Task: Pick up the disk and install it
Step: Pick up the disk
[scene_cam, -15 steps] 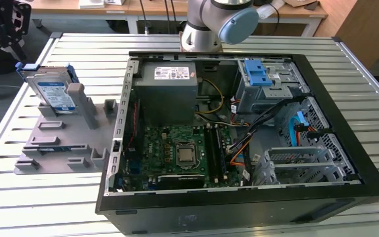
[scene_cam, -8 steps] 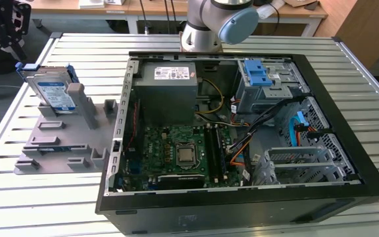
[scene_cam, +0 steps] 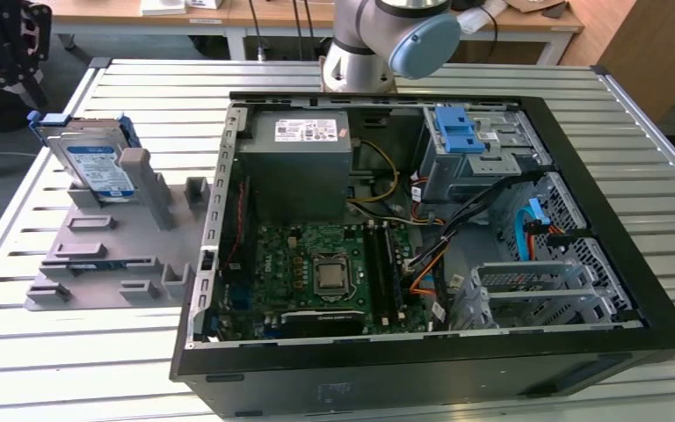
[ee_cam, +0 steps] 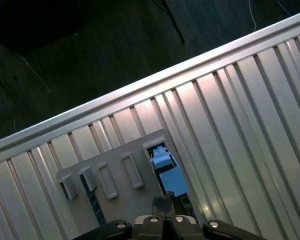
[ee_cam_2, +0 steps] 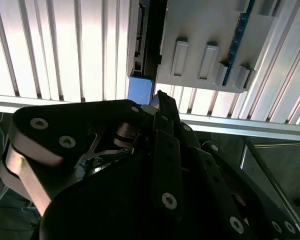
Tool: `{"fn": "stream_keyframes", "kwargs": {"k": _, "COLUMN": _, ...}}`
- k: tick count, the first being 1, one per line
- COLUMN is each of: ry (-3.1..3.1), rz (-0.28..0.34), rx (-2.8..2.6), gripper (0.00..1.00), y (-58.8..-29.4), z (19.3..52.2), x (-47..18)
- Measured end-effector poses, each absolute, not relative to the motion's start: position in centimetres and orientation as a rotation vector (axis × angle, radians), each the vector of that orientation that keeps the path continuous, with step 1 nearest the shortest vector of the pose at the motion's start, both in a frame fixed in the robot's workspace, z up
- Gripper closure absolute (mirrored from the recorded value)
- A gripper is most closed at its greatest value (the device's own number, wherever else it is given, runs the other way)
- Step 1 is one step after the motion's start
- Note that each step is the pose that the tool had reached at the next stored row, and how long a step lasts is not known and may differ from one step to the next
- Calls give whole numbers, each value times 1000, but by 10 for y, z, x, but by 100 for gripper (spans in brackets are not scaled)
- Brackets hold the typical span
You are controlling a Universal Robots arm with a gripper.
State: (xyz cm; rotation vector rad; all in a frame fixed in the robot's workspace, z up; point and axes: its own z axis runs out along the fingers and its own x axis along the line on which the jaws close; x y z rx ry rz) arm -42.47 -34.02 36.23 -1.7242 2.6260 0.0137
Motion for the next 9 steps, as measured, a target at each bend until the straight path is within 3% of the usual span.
{"fn": "stream_keyframes", "kwargs": {"k": 9, "ry": 2487, "rz": -2, "rx": -1895, "gripper": 89, "y": -340, "z": 361, "x": -425}}
